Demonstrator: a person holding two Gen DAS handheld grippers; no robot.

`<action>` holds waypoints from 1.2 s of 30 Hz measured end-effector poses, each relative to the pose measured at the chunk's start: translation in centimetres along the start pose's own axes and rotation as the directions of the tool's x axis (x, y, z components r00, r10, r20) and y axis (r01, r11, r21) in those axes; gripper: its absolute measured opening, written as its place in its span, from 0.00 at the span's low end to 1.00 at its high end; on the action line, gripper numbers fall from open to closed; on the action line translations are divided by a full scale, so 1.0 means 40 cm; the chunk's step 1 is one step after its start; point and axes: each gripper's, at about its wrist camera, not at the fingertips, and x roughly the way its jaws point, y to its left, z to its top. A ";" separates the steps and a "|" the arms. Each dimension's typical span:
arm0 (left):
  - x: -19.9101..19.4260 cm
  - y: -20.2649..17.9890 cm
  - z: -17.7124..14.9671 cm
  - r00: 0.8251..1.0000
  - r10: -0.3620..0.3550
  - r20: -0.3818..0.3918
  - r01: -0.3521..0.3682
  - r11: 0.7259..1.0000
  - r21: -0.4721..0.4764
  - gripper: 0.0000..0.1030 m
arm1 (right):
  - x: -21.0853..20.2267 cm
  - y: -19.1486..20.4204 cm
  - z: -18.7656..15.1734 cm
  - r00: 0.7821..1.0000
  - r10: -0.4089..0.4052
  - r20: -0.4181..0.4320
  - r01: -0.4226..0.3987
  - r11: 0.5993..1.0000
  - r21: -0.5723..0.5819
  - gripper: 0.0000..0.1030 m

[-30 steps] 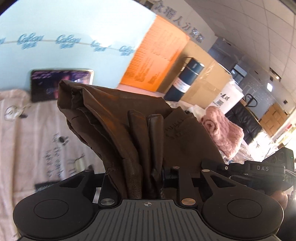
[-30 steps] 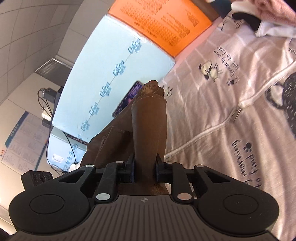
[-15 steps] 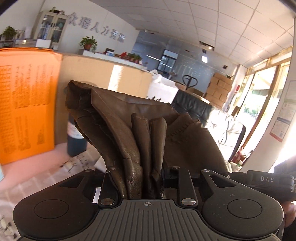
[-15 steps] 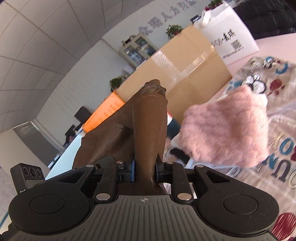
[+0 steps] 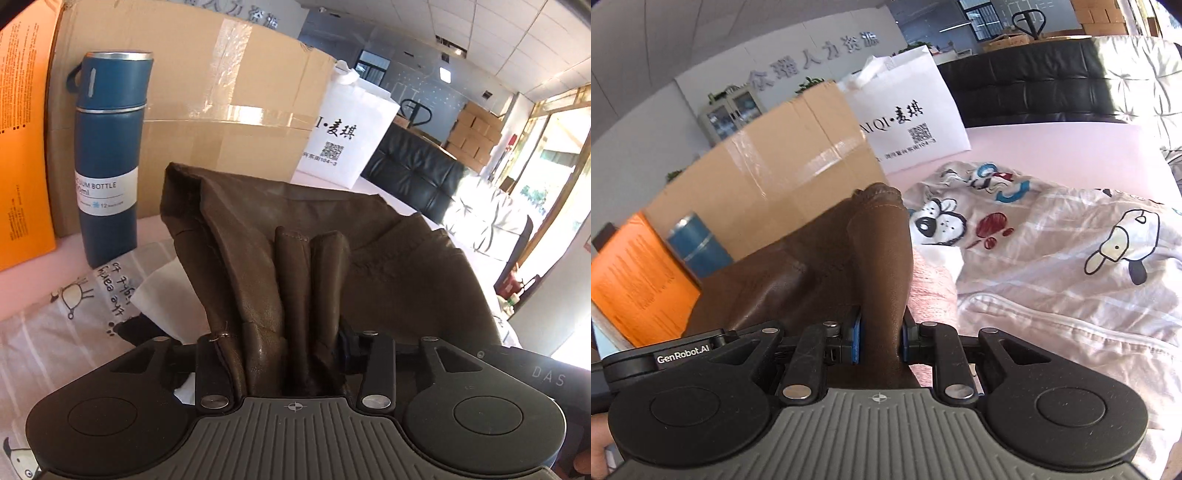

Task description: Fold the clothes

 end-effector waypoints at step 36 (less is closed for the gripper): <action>-0.499 -0.031 -0.155 0.957 0.214 0.197 -0.225 0.973 0.039 0.98 | -0.294 0.156 -0.170 0.993 -0.012 0.115 0.031 0.987 -0.159 1.00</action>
